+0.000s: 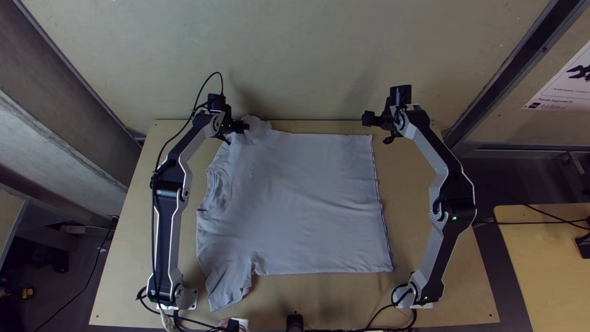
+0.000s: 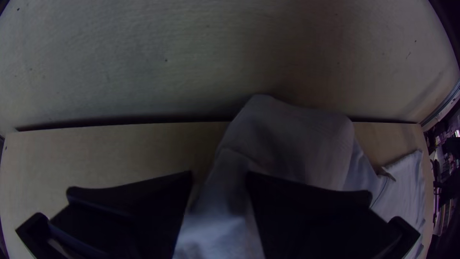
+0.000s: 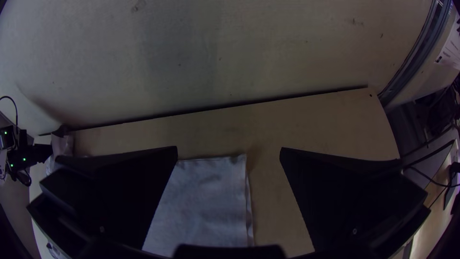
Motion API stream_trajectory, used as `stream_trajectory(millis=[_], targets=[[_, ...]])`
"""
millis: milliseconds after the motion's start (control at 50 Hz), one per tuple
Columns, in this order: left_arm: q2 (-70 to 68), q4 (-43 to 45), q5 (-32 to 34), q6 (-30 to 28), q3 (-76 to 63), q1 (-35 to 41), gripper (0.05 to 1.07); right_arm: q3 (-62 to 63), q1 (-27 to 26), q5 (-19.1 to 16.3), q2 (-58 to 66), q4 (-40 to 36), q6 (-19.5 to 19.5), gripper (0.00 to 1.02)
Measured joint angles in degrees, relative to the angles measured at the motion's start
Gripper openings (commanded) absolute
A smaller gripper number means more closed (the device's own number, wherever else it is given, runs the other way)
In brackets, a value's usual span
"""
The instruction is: Fold the t-shirt
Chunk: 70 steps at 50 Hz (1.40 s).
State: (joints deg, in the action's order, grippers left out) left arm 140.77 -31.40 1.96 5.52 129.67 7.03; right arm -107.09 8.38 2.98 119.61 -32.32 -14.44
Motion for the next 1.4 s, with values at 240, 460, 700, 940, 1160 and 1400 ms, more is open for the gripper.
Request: stream_trajectory(millis=[240,460,700,940,1160,1400], targets=[[-0.02,0.70,0.02,0.04,0.11,0.04,0.08,-1.64,-0.66,0.02,2.93,-2.21,-1.75,0.97],[-0.04,0.24,0.00,0.04,0.11,0.00,0.08,-11.54,-0.68,0.00,10.43,-10.60,-3.58,0.95],[-0.46,-0.24,0.02,0.04,0.11,0.00,0.08,-21.81,-0.63,0.00,19.67,-17.09,-4.07,0.87],[-1.03,-0.63,0.00,0.07,0.11,0.00,0.08,-23.28,-0.52,0.02,22.16,-18.05,-5.49,0.86],[-1.33,-0.96,0.00,0.07,0.11,0.00,0.08,-23.63,0.09,0.20,22.60,-18.29,-5.73,0.46],[-1.44,-2.29,0.00,0.11,0.11,0.00,0.08,-24.22,0.22,0.26,23.28,-18.12,-5.42,0.03]])
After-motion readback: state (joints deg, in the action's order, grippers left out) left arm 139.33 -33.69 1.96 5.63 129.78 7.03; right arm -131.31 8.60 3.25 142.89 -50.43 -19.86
